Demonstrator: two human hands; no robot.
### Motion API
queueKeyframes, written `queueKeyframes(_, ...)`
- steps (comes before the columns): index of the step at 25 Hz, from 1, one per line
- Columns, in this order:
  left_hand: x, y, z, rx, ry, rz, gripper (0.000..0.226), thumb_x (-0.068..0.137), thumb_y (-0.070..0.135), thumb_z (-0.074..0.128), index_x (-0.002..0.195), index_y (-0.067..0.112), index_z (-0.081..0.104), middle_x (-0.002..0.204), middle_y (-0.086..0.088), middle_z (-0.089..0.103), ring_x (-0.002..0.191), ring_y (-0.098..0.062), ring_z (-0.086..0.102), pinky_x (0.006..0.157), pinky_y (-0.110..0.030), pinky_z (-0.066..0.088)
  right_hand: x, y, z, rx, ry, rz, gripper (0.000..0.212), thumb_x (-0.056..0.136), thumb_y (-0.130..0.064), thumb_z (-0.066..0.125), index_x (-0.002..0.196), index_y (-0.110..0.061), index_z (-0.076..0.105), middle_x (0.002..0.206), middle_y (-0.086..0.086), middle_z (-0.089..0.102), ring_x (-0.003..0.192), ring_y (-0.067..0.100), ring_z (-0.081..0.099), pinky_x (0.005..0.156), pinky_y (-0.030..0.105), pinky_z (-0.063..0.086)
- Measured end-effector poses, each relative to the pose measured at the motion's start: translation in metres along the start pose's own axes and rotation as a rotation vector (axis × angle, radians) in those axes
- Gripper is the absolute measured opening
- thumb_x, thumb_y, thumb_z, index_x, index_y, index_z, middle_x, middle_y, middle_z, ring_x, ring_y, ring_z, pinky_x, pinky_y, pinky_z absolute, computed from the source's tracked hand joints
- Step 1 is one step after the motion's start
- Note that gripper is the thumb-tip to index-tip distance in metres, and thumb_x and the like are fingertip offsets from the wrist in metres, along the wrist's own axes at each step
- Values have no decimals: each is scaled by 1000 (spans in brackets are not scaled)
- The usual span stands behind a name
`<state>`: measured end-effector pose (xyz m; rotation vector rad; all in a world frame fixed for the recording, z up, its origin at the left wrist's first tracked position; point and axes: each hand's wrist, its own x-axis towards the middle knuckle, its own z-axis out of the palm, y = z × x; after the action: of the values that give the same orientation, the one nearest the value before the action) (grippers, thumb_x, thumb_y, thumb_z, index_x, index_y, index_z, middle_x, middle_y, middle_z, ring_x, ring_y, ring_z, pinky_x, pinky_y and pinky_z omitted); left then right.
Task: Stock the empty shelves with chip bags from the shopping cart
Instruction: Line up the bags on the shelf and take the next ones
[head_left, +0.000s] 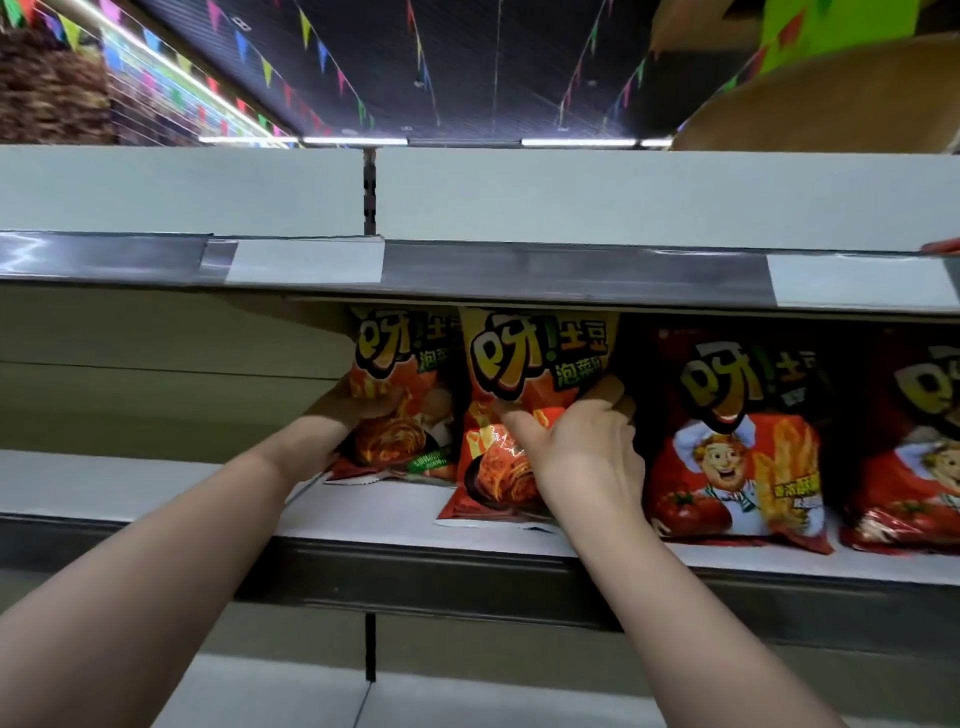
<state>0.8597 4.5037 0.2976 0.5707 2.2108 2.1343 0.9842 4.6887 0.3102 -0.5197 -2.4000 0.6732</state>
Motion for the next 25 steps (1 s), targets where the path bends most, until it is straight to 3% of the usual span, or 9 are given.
queueKeyframes(2,-3,-1,2,68,21,56,43,78,32,72,116,24,55,113,-5,68,91,-19,67,83,-36,55,2,0,1,8,-35,20,82,81,-65,52,129,1,40,132,19,46,125,33,42,91,40,44)
queueKeyframes(3,-7,-1,3,91,59,64,54,76,33,75,124,19,52,119,-7,64,93,-19,65,82,-37,54,2,0,0,16,-53,29,86,79,-68,52,129,1,41,132,19,46,124,33,42,91,40,44)
queueKeyframes(5,-14,3,7,104,203,60,57,82,22,70,132,11,45,124,-9,58,91,-20,61,71,-25,50,1,-2,-4,27,-79,42,96,71,-76,51,129,2,43,130,19,48,123,34,44,92,41,43)
queueKeyframes(9,-24,14,10,103,387,-22,81,82,16,72,147,15,25,144,-13,39,126,-29,47,86,-26,41,-8,0,-17,29,-23,-28,105,68,-76,53,131,6,35,132,23,42,123,37,41,98,44,39)
queueKeyframes(12,-52,16,17,376,539,-2,70,83,31,70,140,11,34,138,-16,44,124,-31,48,102,-37,41,-27,1,-23,49,209,-229,93,79,-62,57,135,4,26,136,25,34,124,38,36,102,43,34)
queueKeyframes(15,-103,14,35,443,573,94,59,85,33,67,133,11,40,131,-9,46,119,-23,49,102,-38,41,-55,-8,-20,221,323,-503,71,86,-41,59,135,1,31,135,22,34,122,36,36,102,42,32)
queueKeyframes(19,-183,0,46,362,679,105,40,88,23,63,124,17,44,123,-2,47,108,-14,50,89,-25,40,-98,-29,4,543,206,-732,52,83,-28,57,121,5,46,120,22,46,110,35,46,94,38,38)
queueKeyframes(22,-258,-24,36,363,870,13,32,89,19,62,116,19,45,120,-4,51,106,-14,52,86,-23,42,-150,-42,27,755,-52,-818,47,86,-26,57,122,3,45,121,18,44,109,26,45,89,24,34)
queueKeyframes(25,-336,-39,22,421,1052,-88,36,90,19,61,122,14,46,115,-3,53,91,-5,52,76,-17,43,-215,-54,44,885,-294,-916,46,88,-25,57,123,1,43,123,16,41,112,25,44,92,26,35)
